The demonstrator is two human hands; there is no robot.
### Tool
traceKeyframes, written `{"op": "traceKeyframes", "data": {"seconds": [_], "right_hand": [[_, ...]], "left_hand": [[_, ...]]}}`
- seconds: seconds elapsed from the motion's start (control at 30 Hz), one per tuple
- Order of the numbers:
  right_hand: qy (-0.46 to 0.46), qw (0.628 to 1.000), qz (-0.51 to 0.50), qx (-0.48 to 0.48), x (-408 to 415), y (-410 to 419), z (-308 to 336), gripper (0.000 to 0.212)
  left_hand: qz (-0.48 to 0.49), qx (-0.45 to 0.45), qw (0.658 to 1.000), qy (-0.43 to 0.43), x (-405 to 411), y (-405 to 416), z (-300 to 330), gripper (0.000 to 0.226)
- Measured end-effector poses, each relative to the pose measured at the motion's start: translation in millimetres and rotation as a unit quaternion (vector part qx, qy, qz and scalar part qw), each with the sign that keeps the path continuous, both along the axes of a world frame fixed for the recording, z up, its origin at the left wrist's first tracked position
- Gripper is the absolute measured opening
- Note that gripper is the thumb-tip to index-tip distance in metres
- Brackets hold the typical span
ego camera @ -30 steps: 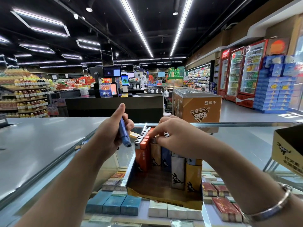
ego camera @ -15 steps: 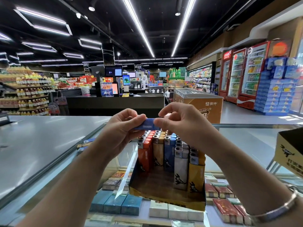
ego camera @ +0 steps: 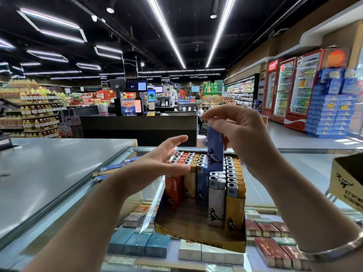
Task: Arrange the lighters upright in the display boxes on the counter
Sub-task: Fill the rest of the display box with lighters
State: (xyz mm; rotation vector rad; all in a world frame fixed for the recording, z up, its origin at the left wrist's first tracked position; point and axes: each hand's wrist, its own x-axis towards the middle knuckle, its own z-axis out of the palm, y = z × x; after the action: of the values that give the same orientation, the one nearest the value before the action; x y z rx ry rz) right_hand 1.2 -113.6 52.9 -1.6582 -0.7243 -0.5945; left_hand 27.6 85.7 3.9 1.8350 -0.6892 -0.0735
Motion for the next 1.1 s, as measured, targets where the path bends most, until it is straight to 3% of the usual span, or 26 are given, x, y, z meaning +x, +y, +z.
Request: {"op": "traceKeyframes", "data": {"seconds": [0.23, 0.57, 0.7, 0.93, 1.1], "right_hand": [[-0.060, 0.994, 0.006, -0.086, -6, 4, 0, 0.022], [-0.065, 0.992, 0.009, -0.103, -10, 10, 0, 0.028], [-0.078, 0.979, -0.018, -0.186, -12, 16, -3, 0.015], [-0.074, 0.977, -0.025, -0.196, -12, 15, -3, 0.018], [-0.096, 0.948, -0.038, -0.300, -11, 17, -7, 0.014]], "left_hand": [[-0.004, 0.071, 0.996, 0.051, -2, -1, -1, 0.068], [-0.007, 0.071, 0.995, 0.074, -6, -5, 3, 0.060], [-0.008, 0.061, 0.996, 0.070, -7, -6, 4, 0.059], [-0.029, 0.045, 0.997, 0.050, -5, -5, 0, 0.055], [-0.033, 0.046, 0.996, 0.064, -1, 0, -2, 0.062]]}}
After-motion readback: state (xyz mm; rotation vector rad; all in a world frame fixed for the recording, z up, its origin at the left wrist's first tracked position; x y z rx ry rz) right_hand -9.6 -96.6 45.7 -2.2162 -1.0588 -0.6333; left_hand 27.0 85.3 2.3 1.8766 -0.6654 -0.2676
